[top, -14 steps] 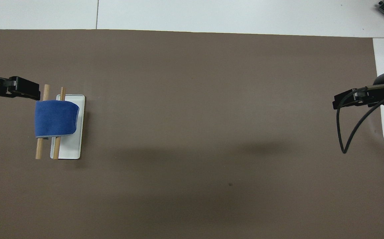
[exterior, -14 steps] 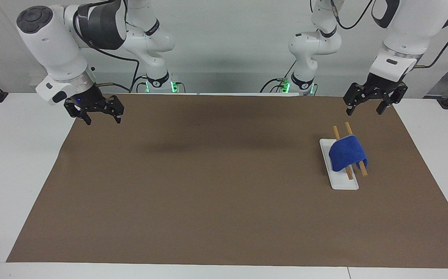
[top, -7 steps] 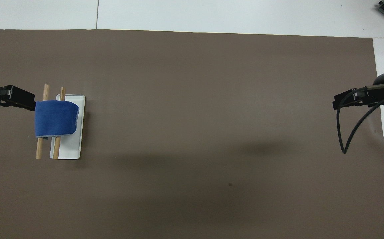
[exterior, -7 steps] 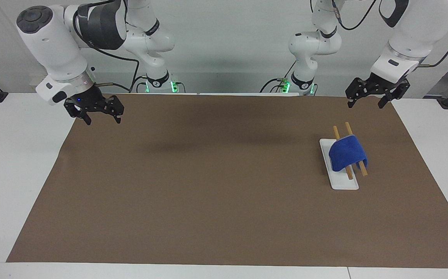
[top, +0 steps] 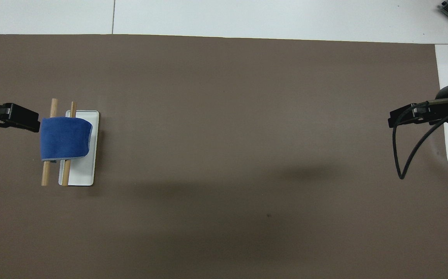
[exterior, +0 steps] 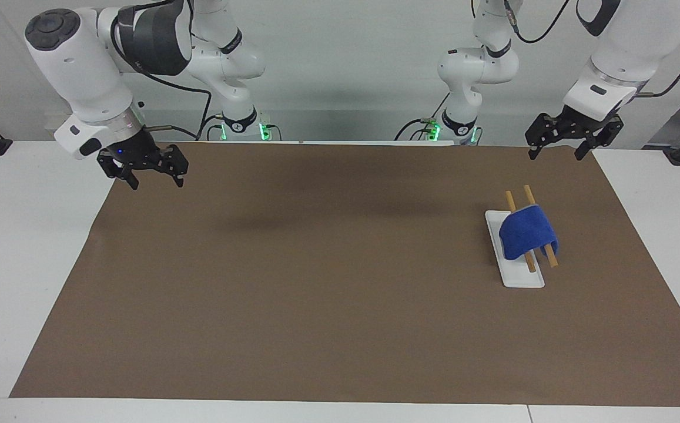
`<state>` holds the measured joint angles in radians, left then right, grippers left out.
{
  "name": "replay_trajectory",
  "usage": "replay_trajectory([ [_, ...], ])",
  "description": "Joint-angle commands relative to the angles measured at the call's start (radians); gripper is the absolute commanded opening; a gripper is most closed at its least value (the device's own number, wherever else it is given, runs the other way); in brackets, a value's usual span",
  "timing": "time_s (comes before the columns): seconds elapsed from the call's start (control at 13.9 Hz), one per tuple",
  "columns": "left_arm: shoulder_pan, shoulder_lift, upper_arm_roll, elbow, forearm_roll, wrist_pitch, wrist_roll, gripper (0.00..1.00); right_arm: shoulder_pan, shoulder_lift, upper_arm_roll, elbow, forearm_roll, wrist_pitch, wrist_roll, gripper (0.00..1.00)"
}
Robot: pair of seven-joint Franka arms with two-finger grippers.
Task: Right arm passes towel to left arm to hang
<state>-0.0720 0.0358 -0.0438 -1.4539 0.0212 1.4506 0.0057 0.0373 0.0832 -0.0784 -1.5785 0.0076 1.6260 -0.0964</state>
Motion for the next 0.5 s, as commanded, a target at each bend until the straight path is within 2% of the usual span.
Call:
replay_trajectory([
  [0.0,-0.008,-0.023,0.022,-0.042,-0.02,0.034,0.075,1.0,-0.002,-0.019,-0.004,-0.023,0.018,0.002,-0.008,1.0],
  [0.43,-0.008,-0.04,0.03,-0.054,-0.02,0.005,0.063,1.0,-0.002,-0.019,-0.004,-0.023,0.018,0.002,-0.008,1.0],
])
